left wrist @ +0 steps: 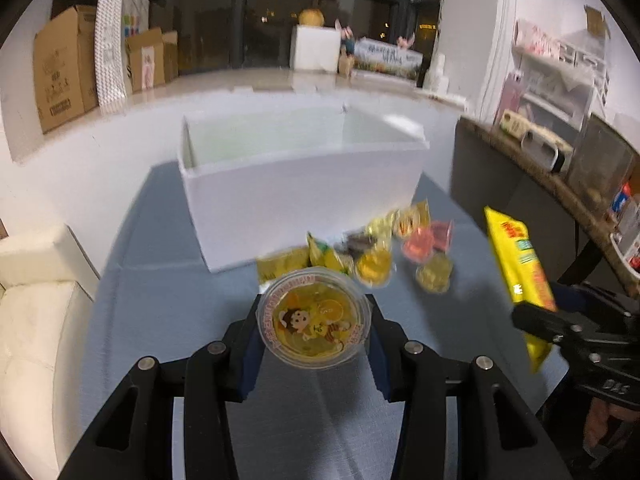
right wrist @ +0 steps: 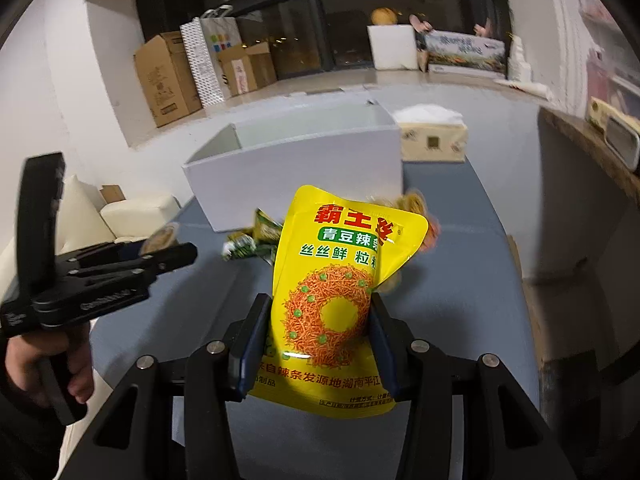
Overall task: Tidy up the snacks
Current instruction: 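Place the jelly cup and yellow bag into the white box, opening both grippers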
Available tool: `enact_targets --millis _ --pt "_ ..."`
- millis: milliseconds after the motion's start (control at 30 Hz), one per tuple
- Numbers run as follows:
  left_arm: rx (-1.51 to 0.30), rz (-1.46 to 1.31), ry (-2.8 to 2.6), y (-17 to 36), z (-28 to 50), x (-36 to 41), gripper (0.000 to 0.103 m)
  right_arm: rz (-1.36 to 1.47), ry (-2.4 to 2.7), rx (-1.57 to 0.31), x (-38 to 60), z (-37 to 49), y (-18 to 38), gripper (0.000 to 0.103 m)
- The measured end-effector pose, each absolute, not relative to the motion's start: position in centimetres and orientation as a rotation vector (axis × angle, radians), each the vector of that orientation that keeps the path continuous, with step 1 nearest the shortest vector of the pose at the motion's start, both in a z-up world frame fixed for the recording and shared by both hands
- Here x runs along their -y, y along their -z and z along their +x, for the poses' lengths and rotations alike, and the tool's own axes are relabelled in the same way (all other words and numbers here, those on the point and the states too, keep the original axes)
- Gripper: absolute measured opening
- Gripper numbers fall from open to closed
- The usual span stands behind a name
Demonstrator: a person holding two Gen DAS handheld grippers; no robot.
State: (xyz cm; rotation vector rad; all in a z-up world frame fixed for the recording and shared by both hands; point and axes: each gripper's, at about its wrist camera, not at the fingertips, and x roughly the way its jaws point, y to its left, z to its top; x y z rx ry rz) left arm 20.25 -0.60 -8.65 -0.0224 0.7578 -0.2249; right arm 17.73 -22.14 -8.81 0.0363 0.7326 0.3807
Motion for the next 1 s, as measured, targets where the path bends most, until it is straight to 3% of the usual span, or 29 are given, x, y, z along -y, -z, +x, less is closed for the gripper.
enact_targets --millis 433,733,800,833,867,900,933,1000 --pt "-0.656 -0.039 0.184 1.8 30.5 -1.8 0.049 -0.028 -0.432 -0.642 18.1 29.4 1.6 0.051" --pt "-0.687 -0.003 0.143 2.3 38.9 -2.3 0.049 -0.012 -0.466 -0.698 16.4 40.2 1.4 0.052" --pt "-0.698 0.014 0.137 3.1 39.7 -2.3 0.050 -0.016 -0.463 -0.715 16.3 41.4 2.2 0.056" --pt "-0.712 0.016 0.140 3.6 40.2 -2.4 0.056 -0.017 -0.460 -0.727 16.2 41.8 2.6 0.061" --pt "-0.723 0.016 0.129 4.0 40.5 -2.5 0.073 -0.013 -0.452 -0.736 16.3 42.1 3.1 0.079" --pt "-0.727 0.015 0.121 4.4 40.5 -2.7 0.081 -0.011 -0.438 -0.737 16.4 42.3 3.4 0.090" --pt "-0.712 0.016 0.122 4.7 40.4 -2.8 0.089 0.000 -0.431 -0.728 16.8 42.3 3.7 0.090" --pt "-0.702 0.021 0.121 5.1 40.3 -3.1 0.092 0.010 -0.399 -0.738 17.3 42.5 4.2 0.094"
